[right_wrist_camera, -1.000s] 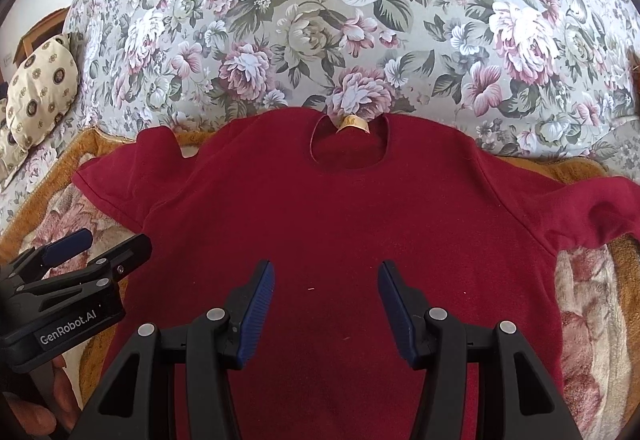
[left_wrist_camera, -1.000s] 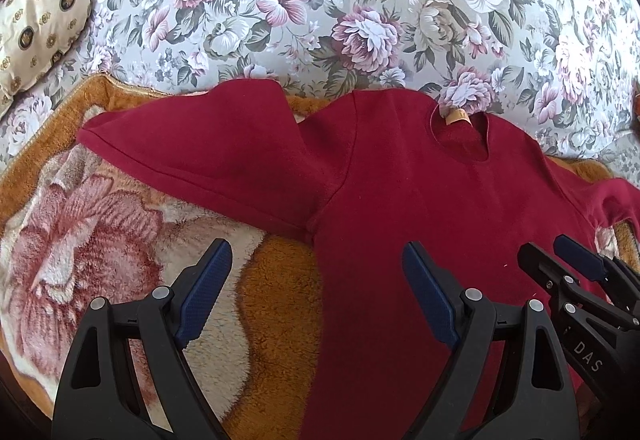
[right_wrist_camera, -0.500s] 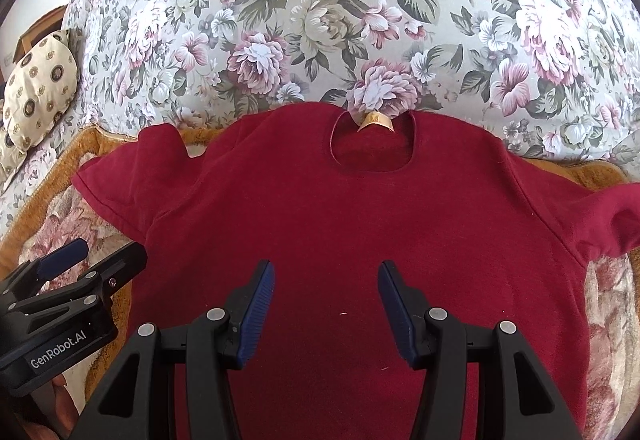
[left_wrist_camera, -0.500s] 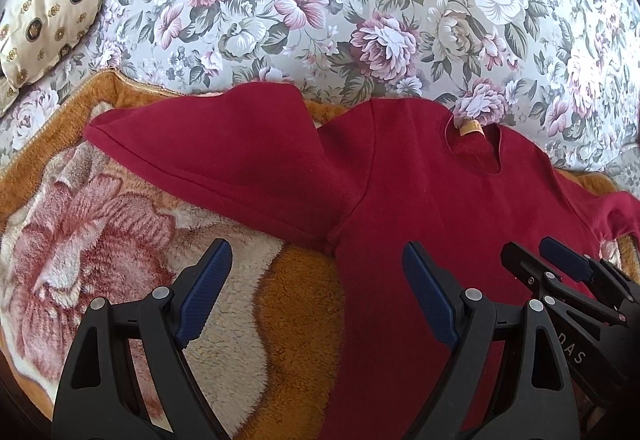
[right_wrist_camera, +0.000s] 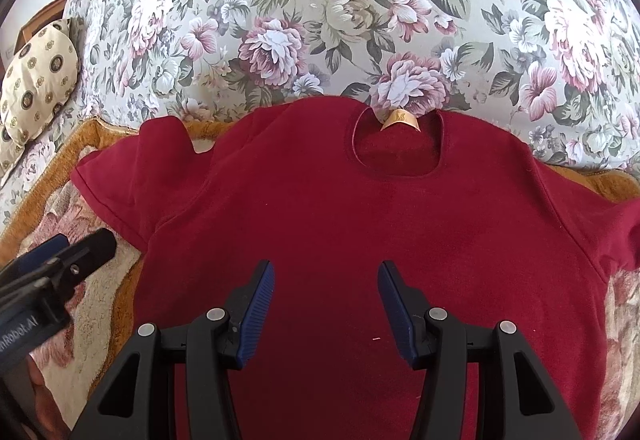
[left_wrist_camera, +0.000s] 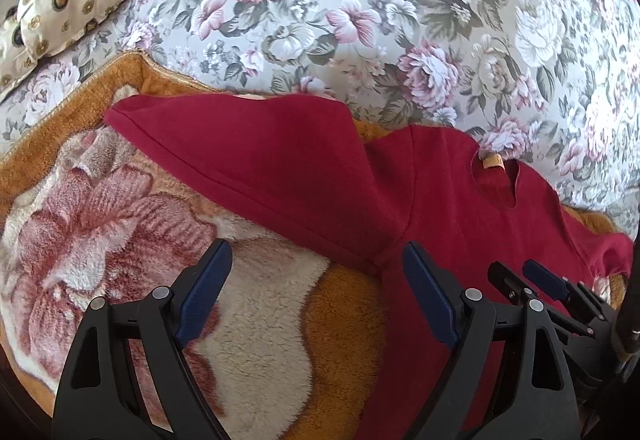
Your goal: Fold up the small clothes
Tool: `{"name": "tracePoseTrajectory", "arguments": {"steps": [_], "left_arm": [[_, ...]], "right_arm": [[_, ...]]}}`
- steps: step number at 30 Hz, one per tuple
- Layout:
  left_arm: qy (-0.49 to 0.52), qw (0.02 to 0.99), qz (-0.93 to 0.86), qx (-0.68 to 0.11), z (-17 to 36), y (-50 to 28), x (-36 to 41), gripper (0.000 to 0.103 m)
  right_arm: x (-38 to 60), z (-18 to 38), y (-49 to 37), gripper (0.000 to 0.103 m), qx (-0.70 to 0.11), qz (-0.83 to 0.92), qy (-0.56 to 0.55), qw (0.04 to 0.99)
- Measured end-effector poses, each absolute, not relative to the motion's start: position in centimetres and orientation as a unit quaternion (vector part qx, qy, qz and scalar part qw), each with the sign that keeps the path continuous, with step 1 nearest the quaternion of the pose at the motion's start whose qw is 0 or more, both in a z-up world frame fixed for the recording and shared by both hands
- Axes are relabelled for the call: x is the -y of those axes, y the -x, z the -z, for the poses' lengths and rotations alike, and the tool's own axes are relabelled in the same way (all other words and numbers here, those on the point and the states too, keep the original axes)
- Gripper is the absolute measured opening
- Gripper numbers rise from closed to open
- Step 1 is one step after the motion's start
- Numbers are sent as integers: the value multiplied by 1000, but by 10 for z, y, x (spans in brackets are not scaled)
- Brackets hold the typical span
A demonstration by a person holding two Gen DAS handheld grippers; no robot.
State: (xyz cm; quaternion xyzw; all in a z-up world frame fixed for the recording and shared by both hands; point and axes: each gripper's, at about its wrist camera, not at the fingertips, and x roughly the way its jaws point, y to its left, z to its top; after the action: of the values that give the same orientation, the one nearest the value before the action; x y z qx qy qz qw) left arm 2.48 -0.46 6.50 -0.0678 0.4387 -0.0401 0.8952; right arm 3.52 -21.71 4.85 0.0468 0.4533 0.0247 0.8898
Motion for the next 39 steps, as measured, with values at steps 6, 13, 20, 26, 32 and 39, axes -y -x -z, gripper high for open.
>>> {"name": "tracePoseTrajectory", "arguments": {"steps": [6,13,20,26,32,39], "left_arm": [[180,884,-27,-431,-73,-60,-92,87],[357,824,-56,-437,-30,-97,-175,87],[406,810,-32,-422,-7,-134,-182,87],[443,809,12,-386,5,-152,-184,45],[439,808,14,-392,-12,-145,-190,8],[350,866,113,-338,-117,-119,-138,7]], "right_arm": [[190,-55,-61,52,-444,-78,-45,892],[158,-50,-91,52,-444,-101,-18,890],[156,-41,-98,52,-453,-111,-25,884],[167,-41,-95,52,-456,-109,-37,883],[187,-51,-84,52,-450,-103,-52,886],[228,-71,-62,52,-437,-82,-78,892]]}}
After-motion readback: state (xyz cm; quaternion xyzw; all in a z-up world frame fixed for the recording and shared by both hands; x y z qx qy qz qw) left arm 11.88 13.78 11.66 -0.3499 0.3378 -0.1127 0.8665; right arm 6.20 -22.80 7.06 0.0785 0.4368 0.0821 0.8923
